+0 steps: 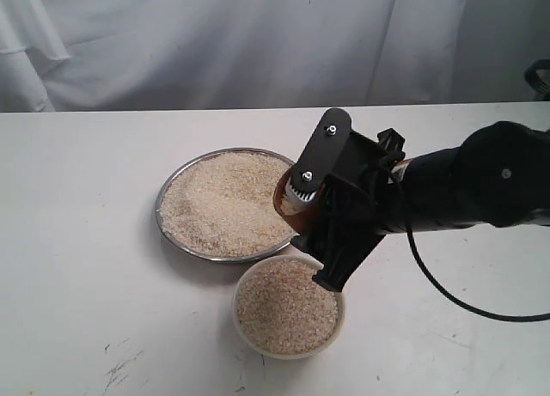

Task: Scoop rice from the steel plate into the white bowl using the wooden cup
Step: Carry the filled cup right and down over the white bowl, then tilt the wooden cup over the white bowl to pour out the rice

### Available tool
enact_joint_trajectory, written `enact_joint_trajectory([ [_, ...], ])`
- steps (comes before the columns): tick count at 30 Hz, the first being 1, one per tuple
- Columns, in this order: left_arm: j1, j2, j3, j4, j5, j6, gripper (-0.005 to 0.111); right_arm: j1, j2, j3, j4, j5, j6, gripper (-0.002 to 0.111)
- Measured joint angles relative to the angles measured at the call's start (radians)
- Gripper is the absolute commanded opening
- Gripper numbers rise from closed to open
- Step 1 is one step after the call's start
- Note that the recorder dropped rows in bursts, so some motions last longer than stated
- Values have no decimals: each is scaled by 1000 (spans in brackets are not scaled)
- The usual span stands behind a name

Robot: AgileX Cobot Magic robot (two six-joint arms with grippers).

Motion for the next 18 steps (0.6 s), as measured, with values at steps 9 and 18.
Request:
enact_joint_trajectory([
  [9, 0, 0, 0, 0, 0, 0, 0, 8, -51, 41, -102, 13, 0, 0],
  [18, 0, 0, 0, 0, 0, 0, 0, 9, -53, 46, -119, 24, -21, 0],
])
